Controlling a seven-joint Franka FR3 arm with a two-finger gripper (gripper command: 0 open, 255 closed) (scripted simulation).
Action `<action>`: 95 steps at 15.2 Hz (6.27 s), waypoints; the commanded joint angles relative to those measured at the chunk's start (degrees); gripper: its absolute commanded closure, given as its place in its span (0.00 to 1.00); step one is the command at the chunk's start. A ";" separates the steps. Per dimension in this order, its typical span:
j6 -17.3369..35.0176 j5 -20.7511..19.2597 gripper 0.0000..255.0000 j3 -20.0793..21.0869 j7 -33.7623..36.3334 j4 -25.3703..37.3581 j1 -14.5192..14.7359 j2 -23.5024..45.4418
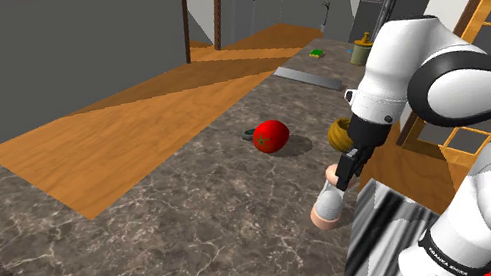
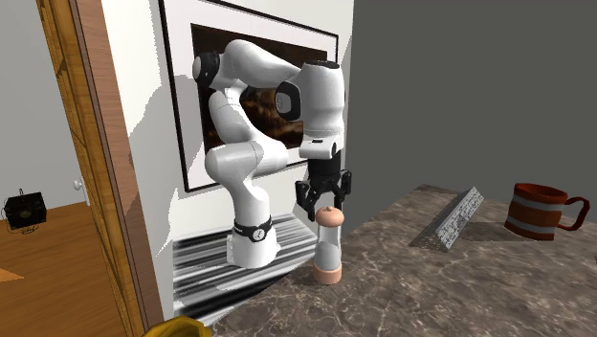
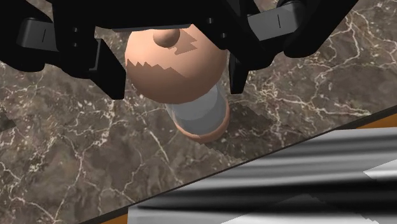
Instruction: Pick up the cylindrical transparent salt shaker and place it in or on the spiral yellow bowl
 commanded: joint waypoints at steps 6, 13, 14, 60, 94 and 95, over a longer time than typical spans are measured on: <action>-2.77 -0.64 1.00 -0.50 0.25 1.91 -0.27 -0.84; -8.67 -1.94 1.00 -1.60 0.80 6.76 -0.83 -1.93; -9.46 -2.11 1.00 -1.75 0.88 7.49 -0.90 -2.00; -27.67 -22.55 1.00 -33.37 -28.75 52.18 -9.40 25.63; -8.06 -23.41 1.00 -40.72 -35.99 39.88 -10.87 32.92; -8.06 -23.41 1.00 -40.72 -35.99 39.88 -10.86 32.93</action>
